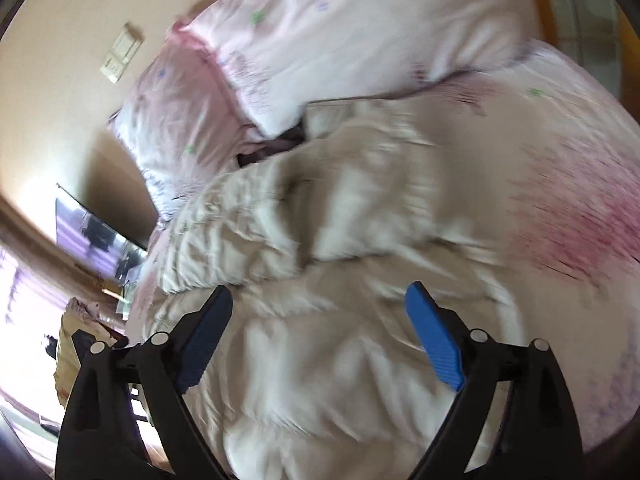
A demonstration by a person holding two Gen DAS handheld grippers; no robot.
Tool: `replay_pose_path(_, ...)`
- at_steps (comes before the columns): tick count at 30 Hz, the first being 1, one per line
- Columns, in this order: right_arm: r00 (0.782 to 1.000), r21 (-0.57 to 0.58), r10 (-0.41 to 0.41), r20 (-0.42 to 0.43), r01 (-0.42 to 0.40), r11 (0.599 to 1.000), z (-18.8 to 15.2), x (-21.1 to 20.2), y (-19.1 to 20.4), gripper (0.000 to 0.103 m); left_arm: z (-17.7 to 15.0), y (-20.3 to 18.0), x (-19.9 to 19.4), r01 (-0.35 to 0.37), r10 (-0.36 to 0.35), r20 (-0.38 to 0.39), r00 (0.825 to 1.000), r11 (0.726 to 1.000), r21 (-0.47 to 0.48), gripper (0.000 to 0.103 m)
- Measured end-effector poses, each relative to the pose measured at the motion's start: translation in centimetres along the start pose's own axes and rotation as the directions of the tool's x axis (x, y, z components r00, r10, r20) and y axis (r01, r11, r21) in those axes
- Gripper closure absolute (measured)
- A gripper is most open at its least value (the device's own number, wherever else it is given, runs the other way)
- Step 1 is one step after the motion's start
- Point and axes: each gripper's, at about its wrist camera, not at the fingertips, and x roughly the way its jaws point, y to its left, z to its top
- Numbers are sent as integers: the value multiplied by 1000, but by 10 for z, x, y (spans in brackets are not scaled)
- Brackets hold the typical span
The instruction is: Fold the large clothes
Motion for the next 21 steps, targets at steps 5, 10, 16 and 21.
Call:
replay_pose_path(5,999,153,18,-45,-11,988,-26,-22,-63,12,-20,2,-6,83,-83,-39,996,997,2,13)
replay_pose_path(10,994,256,63,-91,-38,966,-59,-23,-105,12,-36,2,-4,117,-117,-86,989,993,-11,21)
replay_pose_path(16,983,287,157,-92,-124,950,-85,-23,-120,12,-52,-2,-2,194,-199,-129,972,980,-50,30)
replay_pose_path(21,956,293,275,-103,-235,927,-100,-20,-122,26,-66,-7,-2,219,-228,-132,965,973,-77,36)
